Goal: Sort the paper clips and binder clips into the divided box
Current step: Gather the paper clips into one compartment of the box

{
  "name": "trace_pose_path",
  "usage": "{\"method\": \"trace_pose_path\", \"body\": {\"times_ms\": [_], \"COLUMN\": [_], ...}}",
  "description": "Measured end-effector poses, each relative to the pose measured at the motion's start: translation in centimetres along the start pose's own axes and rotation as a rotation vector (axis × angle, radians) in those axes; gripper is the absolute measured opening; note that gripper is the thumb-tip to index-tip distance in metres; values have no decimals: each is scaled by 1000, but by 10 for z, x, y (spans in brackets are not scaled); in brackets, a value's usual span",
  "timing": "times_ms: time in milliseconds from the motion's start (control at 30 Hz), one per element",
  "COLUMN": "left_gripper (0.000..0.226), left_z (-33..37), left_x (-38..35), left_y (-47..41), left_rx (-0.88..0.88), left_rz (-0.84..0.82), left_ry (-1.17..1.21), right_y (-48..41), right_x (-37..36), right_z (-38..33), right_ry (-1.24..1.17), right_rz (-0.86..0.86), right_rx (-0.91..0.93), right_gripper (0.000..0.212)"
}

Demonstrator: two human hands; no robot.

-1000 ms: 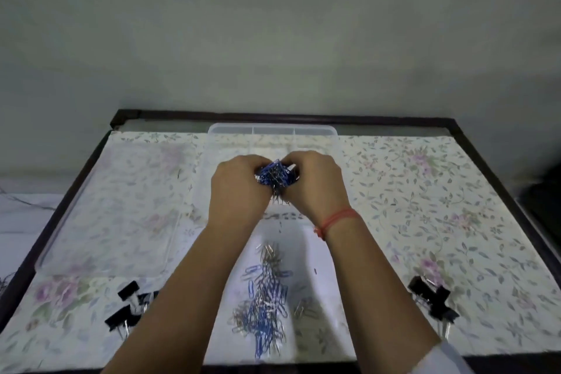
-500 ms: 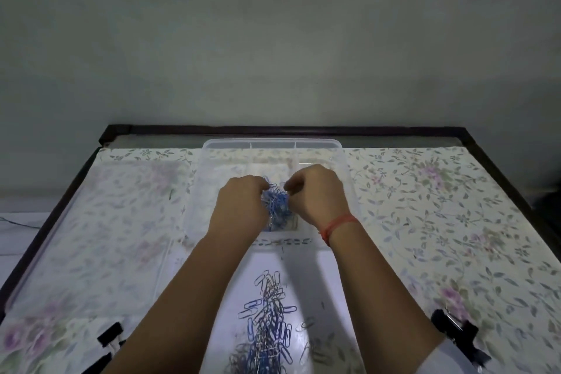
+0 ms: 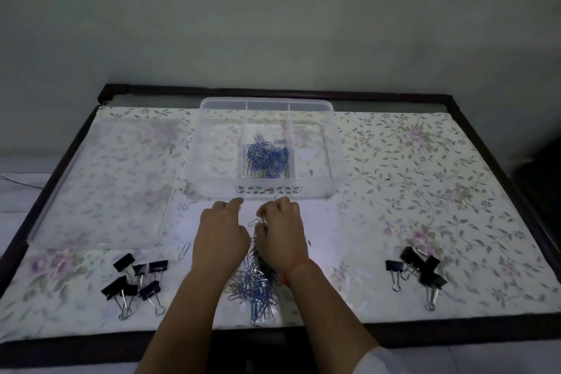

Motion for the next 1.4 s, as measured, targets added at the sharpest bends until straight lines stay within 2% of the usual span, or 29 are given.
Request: {"method": "trace_pose_path", "body": {"times_ms": [200, 333, 400, 467, 500, 600, 733, 933, 1033, 1133, 1300, 1400], "left_gripper": [52, 68, 84, 100, 105, 110, 94, 66, 59, 60, 69, 67], "left_z": [-14, -28, -30, -26, -22, -11, -3, -8, -16, -25, -29, -26], "left_x": [-9, -7, -8, -12, -14, -21, -25, -20, -8, 6, -20, -27], "left_y": [9, 36, 49, 54, 55, 53, 50, 42, 43, 46, 53, 54], "left_rx": [-60, -98, -102, -115, -129, -160, -175, -109, -95, -7, 162, 196], "left_rz": [-230, -351, -384, -386, -375, -326, -292, -228, -113, 6, -269, -345], "left_ry": [-11, -195, -237, -278, -301, -337, -292, -14, 31, -32, -133, -112], "right_y": [18, 41, 51, 62, 67, 67, 59, 53, 52, 51, 48, 48], "right_x": [-2, 34, 47, 42, 37, 19, 2, 10, 19, 20, 17, 19], "right_z": [0, 15, 28, 38, 38, 26, 10, 14, 17, 15, 13, 15], "right_ry": [45, 42, 119, 203, 237, 285, 246, 93, 90, 57, 19, 16], "right_rz": [-225, -147, -167, -299, -358, -392, -357, -225, -146, -129, -125, -122], "right_rx": [81, 66, -3, -101, -119, -67, 14, -6, -4, -20, -36, -55], "right_gripper": [20, 27, 50, 84, 94, 100, 94, 59, 54, 53, 45, 42]}}
Point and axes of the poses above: each hand's wrist, its own y-axis away from the middle knuckle, its own x-axis out of the back of the hand, z = x × y, the point moved 7 cm from there along -y, towards the middle knuckle, and after that the axes turned 3 degrees about x, right-handed, at the moved point
